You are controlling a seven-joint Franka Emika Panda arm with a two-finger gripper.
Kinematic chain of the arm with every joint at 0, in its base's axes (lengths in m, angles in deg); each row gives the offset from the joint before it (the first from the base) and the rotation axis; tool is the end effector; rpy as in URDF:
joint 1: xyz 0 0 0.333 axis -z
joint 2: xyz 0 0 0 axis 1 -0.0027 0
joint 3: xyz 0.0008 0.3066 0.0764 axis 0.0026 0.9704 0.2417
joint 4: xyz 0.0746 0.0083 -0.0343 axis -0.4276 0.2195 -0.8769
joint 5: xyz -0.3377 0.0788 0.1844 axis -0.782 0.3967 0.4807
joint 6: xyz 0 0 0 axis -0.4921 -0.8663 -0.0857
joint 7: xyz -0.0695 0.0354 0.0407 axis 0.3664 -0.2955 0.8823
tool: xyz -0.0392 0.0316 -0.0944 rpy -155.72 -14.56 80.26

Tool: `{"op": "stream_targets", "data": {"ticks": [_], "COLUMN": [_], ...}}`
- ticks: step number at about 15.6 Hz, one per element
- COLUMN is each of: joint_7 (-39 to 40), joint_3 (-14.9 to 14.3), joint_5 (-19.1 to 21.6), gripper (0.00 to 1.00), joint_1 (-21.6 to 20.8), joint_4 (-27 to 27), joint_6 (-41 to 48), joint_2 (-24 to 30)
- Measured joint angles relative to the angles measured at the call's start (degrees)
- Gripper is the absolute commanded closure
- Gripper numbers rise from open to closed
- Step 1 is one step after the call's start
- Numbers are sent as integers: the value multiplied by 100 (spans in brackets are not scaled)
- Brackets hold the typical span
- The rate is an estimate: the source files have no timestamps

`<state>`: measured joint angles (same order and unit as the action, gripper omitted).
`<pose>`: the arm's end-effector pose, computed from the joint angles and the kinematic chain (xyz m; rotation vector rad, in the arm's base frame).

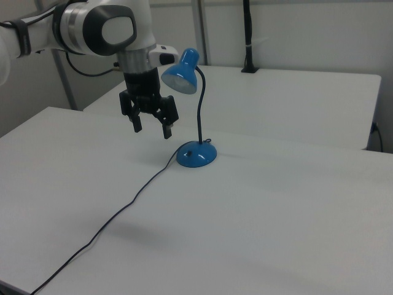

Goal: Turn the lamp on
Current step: 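Move the gripper down toward the switch on the blue lamp base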

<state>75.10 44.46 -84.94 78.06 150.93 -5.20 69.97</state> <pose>0.5824 -0.0771 0.5665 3.1030 -0.0383 -0.0766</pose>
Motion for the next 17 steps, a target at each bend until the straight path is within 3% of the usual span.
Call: {"op": "stream_targets", "data": {"ticks": [11, 12, 15, 17], "joint_7": [0, 2, 7, 11], "joint_3": [-1, -1, -1, -1], "joint_5": [0, 0, 3, 105], "gripper": [3, 17, 78, 100], "joint_1": [58, 58, 57, 55], "joint_4": [-16, -16, -15, -8], "joint_6": [0, 0, -158, -550], "joint_2": [7, 7, -18, -127]}}
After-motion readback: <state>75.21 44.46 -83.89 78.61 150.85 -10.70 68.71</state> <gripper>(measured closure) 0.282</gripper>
